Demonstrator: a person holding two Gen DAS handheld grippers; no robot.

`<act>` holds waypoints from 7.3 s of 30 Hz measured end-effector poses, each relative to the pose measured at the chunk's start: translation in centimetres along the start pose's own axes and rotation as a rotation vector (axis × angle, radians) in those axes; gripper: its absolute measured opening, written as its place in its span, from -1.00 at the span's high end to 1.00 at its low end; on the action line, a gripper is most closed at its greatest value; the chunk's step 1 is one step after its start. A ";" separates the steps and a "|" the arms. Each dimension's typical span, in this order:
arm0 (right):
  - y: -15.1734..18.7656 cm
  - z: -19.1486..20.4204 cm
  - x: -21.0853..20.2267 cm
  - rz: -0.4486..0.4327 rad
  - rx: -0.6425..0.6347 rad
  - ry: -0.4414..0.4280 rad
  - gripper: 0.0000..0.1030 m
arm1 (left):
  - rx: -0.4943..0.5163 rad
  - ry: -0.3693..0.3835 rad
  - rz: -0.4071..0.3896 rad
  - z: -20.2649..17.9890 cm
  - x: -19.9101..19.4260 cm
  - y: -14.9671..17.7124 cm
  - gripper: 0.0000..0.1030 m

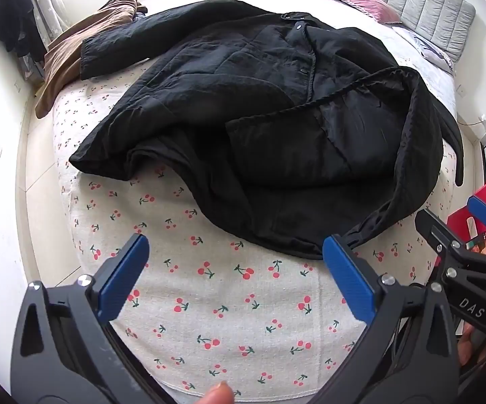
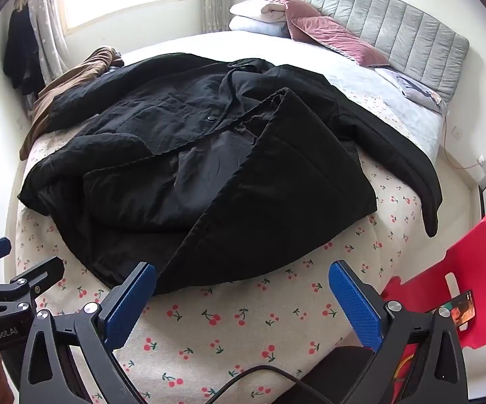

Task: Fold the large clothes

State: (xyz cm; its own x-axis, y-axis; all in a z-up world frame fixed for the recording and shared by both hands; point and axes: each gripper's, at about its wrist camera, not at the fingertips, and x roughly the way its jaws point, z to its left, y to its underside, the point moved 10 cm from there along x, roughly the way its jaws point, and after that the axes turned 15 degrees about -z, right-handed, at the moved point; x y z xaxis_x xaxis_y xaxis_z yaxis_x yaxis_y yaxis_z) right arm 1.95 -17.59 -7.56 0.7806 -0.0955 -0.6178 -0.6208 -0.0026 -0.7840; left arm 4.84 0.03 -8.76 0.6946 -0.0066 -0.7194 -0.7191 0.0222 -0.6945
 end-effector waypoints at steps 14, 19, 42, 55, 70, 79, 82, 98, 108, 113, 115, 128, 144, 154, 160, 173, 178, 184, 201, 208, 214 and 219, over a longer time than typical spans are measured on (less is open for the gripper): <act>0.1 0.0 0.0 0.004 0.004 0.001 -1.00 | 0.001 0.000 0.001 -0.1 0.1 0.4 -1.00; 0.1 0.0 0.0 0.005 0.001 0.000 -1.00 | 0.003 -0.001 -0.008 -0.1 0.1 0.3 -1.00; 0.4 -0.1 0.3 0.016 -0.005 0.001 -1.00 | -0.007 0.008 -0.034 -0.3 0.6 0.0 -1.00; -0.3 -1.1 1.0 0.007 -0.011 -0.029 -1.00 | 0.049 0.008 -0.138 1.4 2.6 -3.6 -1.00; -3.5 -11.9 4.3 0.015 0.137 0.020 -1.00 | -0.117 0.080 0.052 14.1 14.2 -9.0 -1.00; -5.0 -18.2 10.0 0.030 0.411 -0.090 -1.00 | -0.337 0.228 0.081 18.4 20.0 -10.0 -0.90; -4.4 -18.3 13.4 0.078 0.506 -0.148 -0.98 | -0.366 0.266 0.110 18.3 21.1 -9.9 -0.81; -6.3 -18.0 10.4 0.017 0.491 -0.203 0.85 | -0.396 0.455 0.004 15.1 7.9 -9.8 0.84; -7.6 -23.7 6.6 -0.019 0.417 -0.069 0.85 | -0.138 0.578 0.054 8.4 -4.8 -3.2 0.79; -6.8 -27.1 7.0 0.038 0.370 0.089 0.69 | 0.082 0.331 0.105 10.2 -2.2 -2.2 0.36; -7.9 -27.4 6.3 0.011 0.381 0.095 0.33 | 0.080 0.278 0.043 11.7 -1.7 -4.9 -0.45; -15.0 -18.9 10.3 -0.016 0.253 -0.067 -0.32 | -0.281 -0.022 -0.116 28.2 15.2 -15.0 -0.74; -12.8 -13.0 15.6 0.099 0.219 -0.113 -0.33 | -0.766 0.019 -0.271 35.1 23.9 -18.2 0.80; -14.8 -11.8 16.3 0.084 0.159 -0.104 -0.32 | -0.603 -0.259 -0.595 39.7 9.1 -26.8 0.81; -16.3 -11.7 17.9 0.096 0.157 -0.124 -0.33 | -0.540 -0.567 -0.191 40.3 13.6 -21.1 0.32; -27.7 -6.4 30.9 0.146 0.233 -0.172 -0.32 | -0.054 -0.286 -0.302 21.8 20.0 -35.2 -0.83; -27.6 -5.7 38.6 0.240 0.329 -0.112 -0.32 | 0.091 -0.039 -0.182 13.6 30.6 -36.1 -0.83; -25.7 -5.2 44.5 0.308 0.410 -0.072 -0.32 | 0.046 0.216 0.053 8.9 38.0 -32.8 -0.56; -36.2 3.1 41.7 -0.134 -0.020 -0.059 0.90 | -0.079 0.058 -0.303 12.0 30.0 -36.7 0.58; -33.2 -0.3 42.0 -0.002 -0.075 -0.026 -0.06 | 0.013 0.009 -0.209 10.7 30.8 -34.6 -0.49; -34.5 -2.2 40.9 0.005 0.017 -0.101 -0.06 | -0.063 0.137 -0.170 6.8 32.2 -38.7 -0.50; -30.8 -1.0 42.6 0.059 0.028 -0.156 -0.06 | -0.120 0.276 -0.169 1.2 35.0 -39.0 -0.50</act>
State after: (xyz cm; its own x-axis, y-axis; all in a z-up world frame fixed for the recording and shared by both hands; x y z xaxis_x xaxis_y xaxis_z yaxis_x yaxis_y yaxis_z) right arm 54.24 -22.60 -9.69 0.7460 0.0610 -0.6632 -0.6654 0.0262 -0.7461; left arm 57.25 0.18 -6.84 0.7844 -0.2702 -0.5582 -0.6028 -0.1203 -0.7888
